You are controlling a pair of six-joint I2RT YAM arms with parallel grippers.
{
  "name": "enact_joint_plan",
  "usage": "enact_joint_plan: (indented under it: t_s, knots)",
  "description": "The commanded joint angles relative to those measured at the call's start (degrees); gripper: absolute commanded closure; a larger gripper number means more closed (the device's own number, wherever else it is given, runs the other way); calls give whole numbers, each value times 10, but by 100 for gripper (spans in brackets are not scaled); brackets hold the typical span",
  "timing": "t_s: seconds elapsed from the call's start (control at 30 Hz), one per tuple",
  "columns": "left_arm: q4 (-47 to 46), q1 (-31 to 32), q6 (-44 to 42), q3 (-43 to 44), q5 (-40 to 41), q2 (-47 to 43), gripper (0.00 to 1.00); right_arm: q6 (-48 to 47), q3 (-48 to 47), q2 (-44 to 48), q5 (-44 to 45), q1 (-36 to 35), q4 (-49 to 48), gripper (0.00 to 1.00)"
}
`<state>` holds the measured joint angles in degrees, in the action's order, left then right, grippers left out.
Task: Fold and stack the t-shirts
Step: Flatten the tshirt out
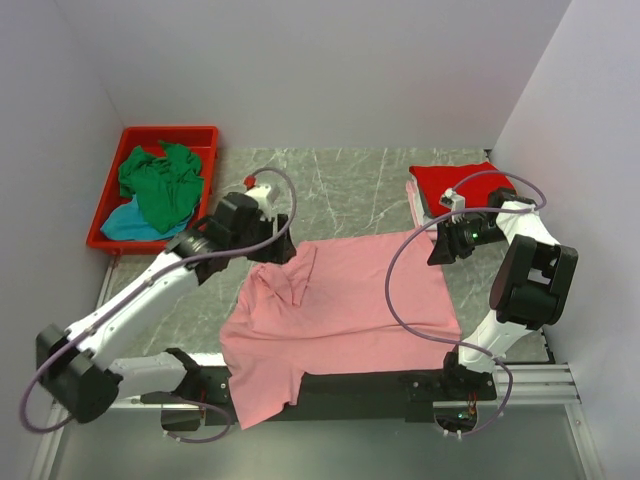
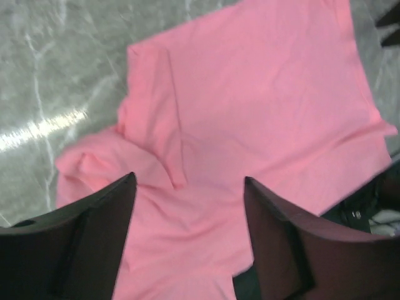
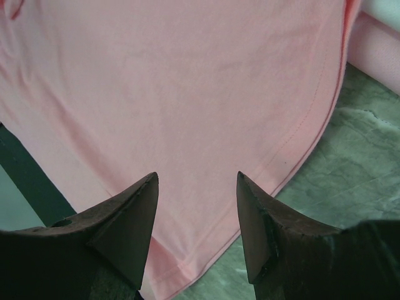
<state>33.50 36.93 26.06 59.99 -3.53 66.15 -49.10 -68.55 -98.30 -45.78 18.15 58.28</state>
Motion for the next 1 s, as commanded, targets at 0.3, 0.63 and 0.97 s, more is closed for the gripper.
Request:
enact_joint_plan:
  t_s: [0.3, 0.63, 0.97]
  knots:
    - [-56, -24, -92, 86, -23, 266, 37, -1, 10, 9, -16, 2, -4, 40]
    - [0, -24, -130, 156, 0, 393, 42, -6, 12, 3, -16, 3, -5, 40]
    - [10, -24, -138, 205, 0, 437, 57, -10, 18, 7, -19, 2, -4, 40]
